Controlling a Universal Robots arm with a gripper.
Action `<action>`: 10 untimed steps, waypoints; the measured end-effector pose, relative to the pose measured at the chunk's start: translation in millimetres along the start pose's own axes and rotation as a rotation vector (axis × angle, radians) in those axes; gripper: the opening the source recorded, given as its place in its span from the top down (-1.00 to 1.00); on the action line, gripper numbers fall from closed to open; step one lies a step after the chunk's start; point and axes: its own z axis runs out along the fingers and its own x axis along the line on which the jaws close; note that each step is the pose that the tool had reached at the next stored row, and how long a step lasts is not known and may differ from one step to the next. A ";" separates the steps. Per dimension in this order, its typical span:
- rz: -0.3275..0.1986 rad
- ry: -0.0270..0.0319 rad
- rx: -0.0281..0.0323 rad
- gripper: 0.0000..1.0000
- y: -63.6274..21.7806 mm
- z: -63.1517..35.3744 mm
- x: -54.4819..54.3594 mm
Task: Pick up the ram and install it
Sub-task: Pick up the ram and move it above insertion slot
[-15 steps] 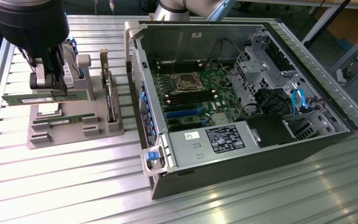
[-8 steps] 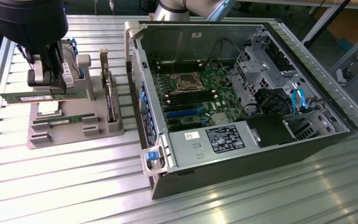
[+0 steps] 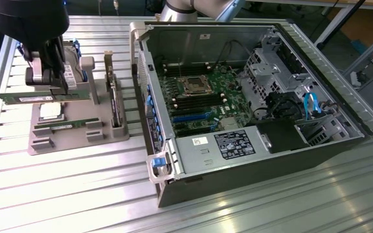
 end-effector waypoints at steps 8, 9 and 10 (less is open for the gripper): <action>0.009 -0.0004 -0.0001 0.76 0.2 -11.5 0.0; 0.010 -0.0004 -0.0001 0.76 0.3 -13.5 0.0; 0.011 -0.0005 -0.0001 0.76 0.3 -15.1 0.0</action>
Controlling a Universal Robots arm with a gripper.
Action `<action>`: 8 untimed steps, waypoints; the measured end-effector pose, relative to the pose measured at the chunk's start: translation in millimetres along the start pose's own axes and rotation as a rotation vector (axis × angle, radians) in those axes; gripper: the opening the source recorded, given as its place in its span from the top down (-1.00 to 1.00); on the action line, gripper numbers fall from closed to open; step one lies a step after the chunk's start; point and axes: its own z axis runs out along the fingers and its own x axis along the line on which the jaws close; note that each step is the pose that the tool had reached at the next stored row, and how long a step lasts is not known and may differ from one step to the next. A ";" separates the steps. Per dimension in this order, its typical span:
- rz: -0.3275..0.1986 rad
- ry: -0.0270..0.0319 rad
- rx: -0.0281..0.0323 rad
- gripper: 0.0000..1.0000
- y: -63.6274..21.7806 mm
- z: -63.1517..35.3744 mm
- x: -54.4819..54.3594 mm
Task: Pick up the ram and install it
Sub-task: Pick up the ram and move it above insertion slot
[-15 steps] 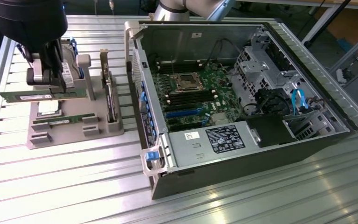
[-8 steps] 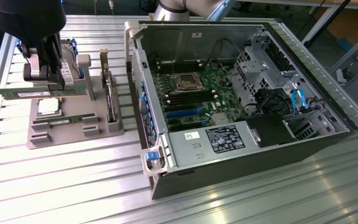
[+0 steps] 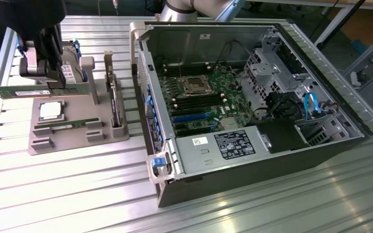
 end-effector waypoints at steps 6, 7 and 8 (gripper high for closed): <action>0.005 -0.0002 0.0000 0.76 0.1 -8.5 0.0; 0.005 -0.0003 0.0000 0.76 0.2 -9.6 0.0; 0.006 -0.0003 0.0000 0.76 0.2 -11.2 0.0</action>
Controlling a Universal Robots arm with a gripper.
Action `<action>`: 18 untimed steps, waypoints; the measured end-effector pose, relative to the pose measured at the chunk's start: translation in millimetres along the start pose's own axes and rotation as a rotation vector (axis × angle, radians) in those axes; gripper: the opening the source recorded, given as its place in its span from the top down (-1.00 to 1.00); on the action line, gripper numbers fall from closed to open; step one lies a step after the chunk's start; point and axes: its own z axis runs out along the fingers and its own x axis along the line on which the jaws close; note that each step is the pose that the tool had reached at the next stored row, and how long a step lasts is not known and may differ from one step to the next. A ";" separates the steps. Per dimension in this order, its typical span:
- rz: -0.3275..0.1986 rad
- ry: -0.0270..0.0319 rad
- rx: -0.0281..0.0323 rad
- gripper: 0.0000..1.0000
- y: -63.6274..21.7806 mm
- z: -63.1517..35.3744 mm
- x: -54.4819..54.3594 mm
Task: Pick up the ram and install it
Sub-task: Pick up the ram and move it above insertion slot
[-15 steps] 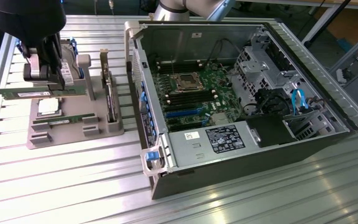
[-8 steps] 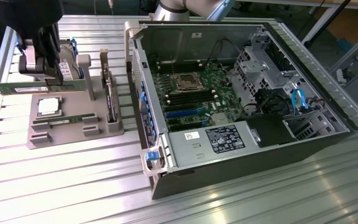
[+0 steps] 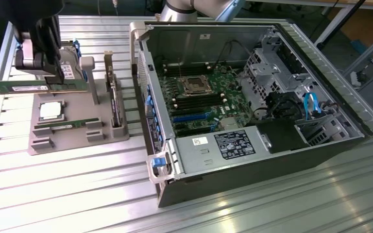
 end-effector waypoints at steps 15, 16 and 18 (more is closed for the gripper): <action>0.010 -0.0006 0.0000 0.76 0.3 -19.1 0.1; 0.011 -0.0006 0.0000 0.76 0.4 -20.3 0.1; 0.011 -0.0006 0.0000 0.76 0.4 -21.2 0.0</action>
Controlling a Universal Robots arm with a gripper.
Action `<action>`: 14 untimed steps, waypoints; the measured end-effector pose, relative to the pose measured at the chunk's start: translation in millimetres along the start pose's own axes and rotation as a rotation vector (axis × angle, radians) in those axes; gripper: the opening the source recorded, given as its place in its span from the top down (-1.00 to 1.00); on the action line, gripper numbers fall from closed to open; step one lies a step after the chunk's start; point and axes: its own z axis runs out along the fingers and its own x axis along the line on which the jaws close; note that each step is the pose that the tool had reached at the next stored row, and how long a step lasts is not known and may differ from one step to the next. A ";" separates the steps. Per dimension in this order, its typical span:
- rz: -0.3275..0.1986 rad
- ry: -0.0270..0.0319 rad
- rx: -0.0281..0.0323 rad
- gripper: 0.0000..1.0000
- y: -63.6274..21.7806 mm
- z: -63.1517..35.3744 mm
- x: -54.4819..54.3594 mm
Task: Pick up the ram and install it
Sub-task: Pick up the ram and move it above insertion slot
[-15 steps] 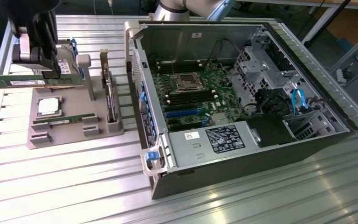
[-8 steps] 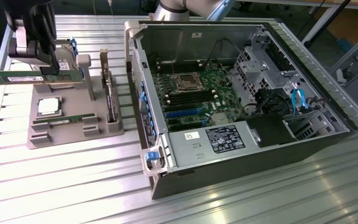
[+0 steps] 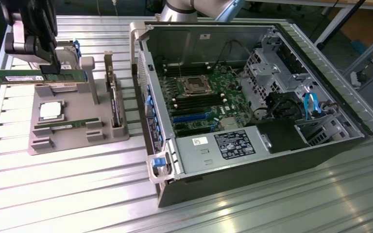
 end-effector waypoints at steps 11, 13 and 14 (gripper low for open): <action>0.000 0.0001 -0.0001 0.76 0.1 -2.9 0.0; 0.000 0.0000 0.0000 0.76 0.1 -3.4 0.0; 0.000 0.0000 0.0000 0.76 0.1 -3.4 0.0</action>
